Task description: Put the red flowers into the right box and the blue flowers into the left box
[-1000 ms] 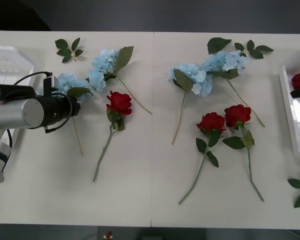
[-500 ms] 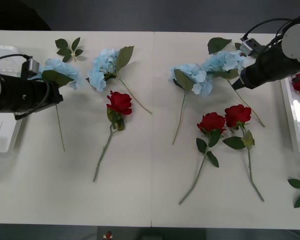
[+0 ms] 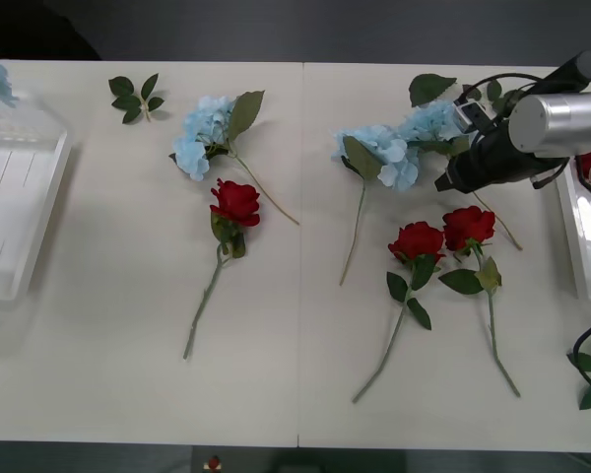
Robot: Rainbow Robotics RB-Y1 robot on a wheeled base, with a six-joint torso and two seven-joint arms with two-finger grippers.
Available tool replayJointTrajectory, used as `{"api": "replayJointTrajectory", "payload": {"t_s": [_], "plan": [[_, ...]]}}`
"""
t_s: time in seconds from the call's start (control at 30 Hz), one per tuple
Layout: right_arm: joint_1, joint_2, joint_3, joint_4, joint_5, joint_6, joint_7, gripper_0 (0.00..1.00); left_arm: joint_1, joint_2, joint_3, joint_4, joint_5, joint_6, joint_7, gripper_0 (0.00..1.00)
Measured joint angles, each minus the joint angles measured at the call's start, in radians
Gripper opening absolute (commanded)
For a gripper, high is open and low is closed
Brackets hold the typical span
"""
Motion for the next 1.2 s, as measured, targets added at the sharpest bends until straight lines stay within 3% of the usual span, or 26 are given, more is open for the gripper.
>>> {"api": "replayJointTrajectory", "payload": {"t_s": [0.17,0.27,0.33,0.37,0.43,0.47,0.7,0.77,0.83,1.03,1.2], "plan": [[-0.020,0.042,0.000,0.110,0.002,-0.034,0.036,0.98,0.069,0.002,0.017,0.002,-0.059,-0.131,0.000,0.00],[-0.038,0.066,0.000,0.172,0.018,-0.058,0.066,0.66,0.148,0.002,0.017,0.011,-0.066,-0.221,0.000,0.00],[-0.049,0.079,0.000,0.200,0.024,-0.066,0.066,0.37,0.185,0.002,0.017,0.046,-0.066,-0.265,0.000,0.00],[-0.053,0.084,0.000,0.209,0.024,-0.068,0.066,0.29,0.197,0.002,0.017,0.072,-0.066,-0.280,0.000,0.00],[-0.059,0.090,-0.002,0.218,0.024,-0.068,0.066,0.05,0.203,0.002,0.017,0.129,-0.066,-0.303,0.000,0.00],[-0.061,0.091,-0.005,0.221,0.025,-0.068,0.066,0.00,0.203,0.002,0.017,0.155,-0.066,-0.312,0.000,0.00],[-0.062,0.092,-0.073,0.221,0.036,-0.064,0.100,0.00,0.203,0.002,-0.002,0.199,-0.065,-0.331,-0.001,0.01],[-0.062,0.092,-0.088,0.221,0.035,-0.047,0.117,0.00,0.203,0.002,-0.007,0.199,-0.065,-0.331,-0.001,0.12],[-0.063,0.092,-0.104,0.221,0.030,-0.020,0.127,0.00,0.203,0.002,-0.007,0.199,-0.065,-0.331,-0.001,0.35],[-0.063,0.080,-0.170,0.222,-0.047,0.036,0.255,0.00,0.203,0.002,-0.007,0.199,-0.055,-0.331,-0.001,0.46],[-0.063,0.019,-0.201,0.222,-0.237,0.111,0.348,0.00,0.203,0.002,-0.007,0.199,-0.038,-0.331,-0.001,0.70]]}}
